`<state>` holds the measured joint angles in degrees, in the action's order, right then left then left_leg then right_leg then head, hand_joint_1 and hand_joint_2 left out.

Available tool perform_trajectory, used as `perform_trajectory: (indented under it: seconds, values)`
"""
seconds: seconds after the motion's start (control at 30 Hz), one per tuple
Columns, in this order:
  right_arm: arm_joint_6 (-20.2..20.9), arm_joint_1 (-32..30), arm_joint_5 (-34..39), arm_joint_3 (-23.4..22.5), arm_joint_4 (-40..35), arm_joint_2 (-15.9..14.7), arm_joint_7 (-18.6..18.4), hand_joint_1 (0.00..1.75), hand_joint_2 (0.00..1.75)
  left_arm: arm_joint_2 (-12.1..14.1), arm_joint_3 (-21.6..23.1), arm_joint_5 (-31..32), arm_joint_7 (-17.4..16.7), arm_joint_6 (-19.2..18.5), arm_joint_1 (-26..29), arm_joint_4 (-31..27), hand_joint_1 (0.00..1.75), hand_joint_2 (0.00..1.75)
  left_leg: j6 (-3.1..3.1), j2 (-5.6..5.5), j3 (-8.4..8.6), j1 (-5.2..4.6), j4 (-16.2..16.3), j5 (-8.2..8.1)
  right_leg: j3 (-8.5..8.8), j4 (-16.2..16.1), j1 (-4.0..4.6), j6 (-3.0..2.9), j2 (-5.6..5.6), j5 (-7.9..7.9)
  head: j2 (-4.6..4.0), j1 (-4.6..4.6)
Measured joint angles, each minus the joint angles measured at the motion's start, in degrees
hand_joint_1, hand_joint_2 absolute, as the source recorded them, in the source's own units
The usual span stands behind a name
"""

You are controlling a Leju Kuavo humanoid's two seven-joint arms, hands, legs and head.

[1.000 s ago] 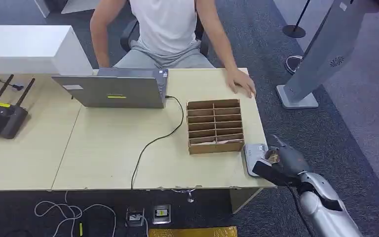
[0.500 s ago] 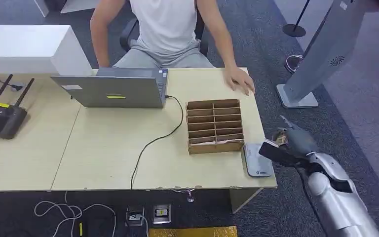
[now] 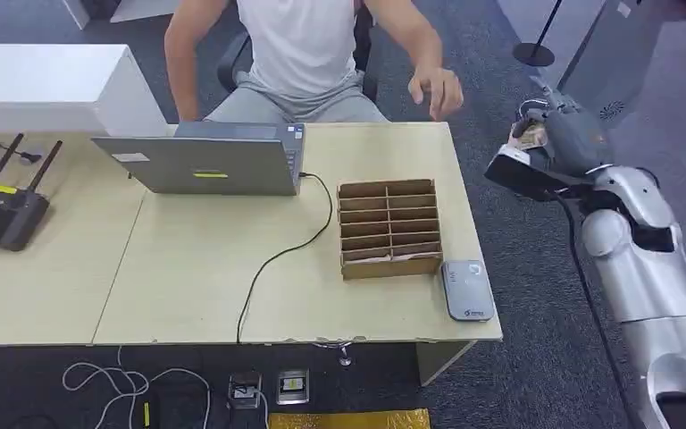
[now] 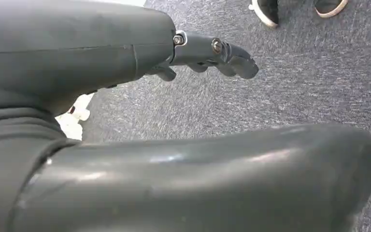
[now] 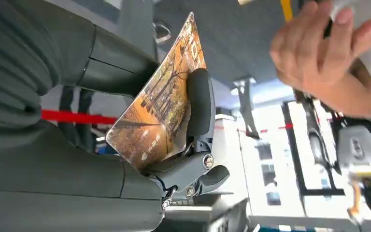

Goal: Pass the card to the sensor for recognition and then transmit it.

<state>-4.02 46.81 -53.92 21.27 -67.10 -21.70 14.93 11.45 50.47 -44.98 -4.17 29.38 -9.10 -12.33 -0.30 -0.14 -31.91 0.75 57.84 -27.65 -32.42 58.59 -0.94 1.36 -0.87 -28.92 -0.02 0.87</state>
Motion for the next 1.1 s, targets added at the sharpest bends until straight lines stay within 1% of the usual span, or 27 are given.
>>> perform_trajectory:
  seconds: [0.1,0.23,0.37,0.53,0.77,0.8,0.83,0.87,1.1]
  values:
    - [-1.44,4.19,-0.59,0.61,2.67,1.49,1.05,1.75,1.75,0.04,0.46,0.28,0.0,-0.09,-0.04,0.0,0.0,0.0,-0.03,-0.04,-0.06,0.0,0.0,0.02,-0.02,0.02,0.0,0.0,-0.02,0.0,0.0,0.04]
    - [-3.83,10.27,-1.71,2.06,8.55,4.61,2.53,1.75,1.75,0.28,0.94,0.74,0.0,-0.31,-0.26,0.0,0.0,0.0,-0.08,-0.04,-0.15,0.01,0.0,0.06,-0.12,0.05,0.01,-0.01,-0.02,0.01,0.0,0.04]
    - [-5.61,15.44,-1.66,3.28,15.05,8.02,3.08,1.75,1.75,0.35,1.4,1.2,0.15,-0.37,-0.3,0.0,0.0,0.0,-0.09,-0.09,-0.18,0.02,0.0,0.08,-0.15,0.06,0.02,-0.01,-0.06,0.01,0.0,0.05]
    - [-6.1,18.84,-1.31,3.98,21.71,11.02,3.21,1.75,1.75,0.57,2.05,1.49,0.17,-0.72,-0.31,0.0,0.0,0.0,-0.09,-0.1,-0.2,0.02,0.0,0.08,-0.17,0.05,0.02,-0.01,-0.06,0.0,0.0,0.04]
    - [-6.84,20.28,-1.68,5.35,28.71,14.16,3.39,1.75,1.75,1.25,2.69,1.64,0.18,-2.1,-0.29,0.0,0.0,0.0,-0.1,-0.09,-0.21,0.03,0.0,0.08,-0.2,0.05,0.02,-0.01,-0.04,0.0,0.0,0.05]
    - [-7.01,20.28,-1.75,5.42,29.41,14.49,3.39,1.61,1.75,1.4,2.75,1.64,0.17,-2.27,-0.29,0.0,0.0,0.0,-0.1,-0.09,-0.21,0.03,0.0,0.08,-0.2,0.05,0.02,-0.01,-0.04,0.0,0.0,0.02]
    - [-7.23,20.28,-1.79,5.49,30.18,14.84,3.39,0.37,1.75,1.49,2.8,1.64,0.17,-2.32,-0.29,0.0,0.0,0.0,-0.1,-0.09,-0.2,0.03,0.0,0.08,-0.2,0.05,0.03,-0.01,-0.05,0.0,0.0,0.07]
    - [-7.36,20.27,-1.88,5.57,30.88,15.12,3.39,0.0,1.75,1.64,2.82,1.64,0.17,-2.34,-0.29,0.0,0.0,0.0,-0.1,-0.09,-0.21,0.03,0.0,0.08,-0.21,0.05,0.03,-0.01,-0.04,0.0,0.0,0.04]
    - [-9.44,20.0,-2.32,6.36,34.49,16.48,3.56,0.0,1.75,1.95,2.93,1.6,0.18,-2.54,-0.26,0.0,0.0,0.0,-0.1,-0.07,-0.21,0.04,0.0,0.09,-0.22,0.05,0.03,-0.01,-0.02,0.0,0.0,0.04]
